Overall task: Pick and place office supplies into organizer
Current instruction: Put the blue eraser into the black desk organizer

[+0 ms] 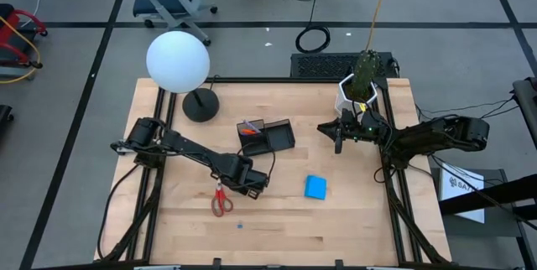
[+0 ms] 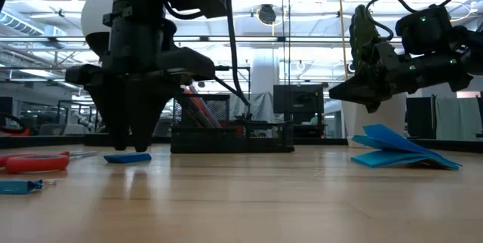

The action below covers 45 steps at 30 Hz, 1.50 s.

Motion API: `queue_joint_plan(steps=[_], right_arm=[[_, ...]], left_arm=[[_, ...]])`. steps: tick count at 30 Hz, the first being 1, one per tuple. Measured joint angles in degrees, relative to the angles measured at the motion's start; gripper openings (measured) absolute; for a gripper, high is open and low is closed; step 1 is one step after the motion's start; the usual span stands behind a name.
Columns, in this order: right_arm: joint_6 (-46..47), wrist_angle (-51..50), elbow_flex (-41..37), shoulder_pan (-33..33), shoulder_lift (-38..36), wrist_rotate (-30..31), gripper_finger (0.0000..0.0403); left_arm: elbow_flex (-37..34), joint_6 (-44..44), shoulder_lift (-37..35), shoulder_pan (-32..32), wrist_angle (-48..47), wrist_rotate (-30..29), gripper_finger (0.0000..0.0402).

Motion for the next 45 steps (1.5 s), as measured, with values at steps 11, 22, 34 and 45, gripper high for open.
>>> queue_joint_plan(steps=[11, 22, 34, 45], right_arm=[[0.0, -0.1, 0.0, 0.0, 0.0, 0.0, 0.0047], [0.0, 0.0, 0.0, 0.0, 0.0, 0.0, 0.0047], [0.0, 0.0, 0.0, 0.0, 0.0, 0.0, 0.0047], [0.0, 0.0, 0.0, 0.0, 0.0, 0.0, 0.0047]], left_arm=[[0.2, -1.1, 2.9, 0.1, 1.0, 1.4, 0.0152], [0.1, -1.2, 3.1, 0.0, 1.7, 1.7, 0.0054], [5.9, 2.5, 3.9, -0.1, -2.5, 0.2, 0.0005], [9.8, 3.7, 3.6, 0.0, -4.3, -1.2, 0.0004]])
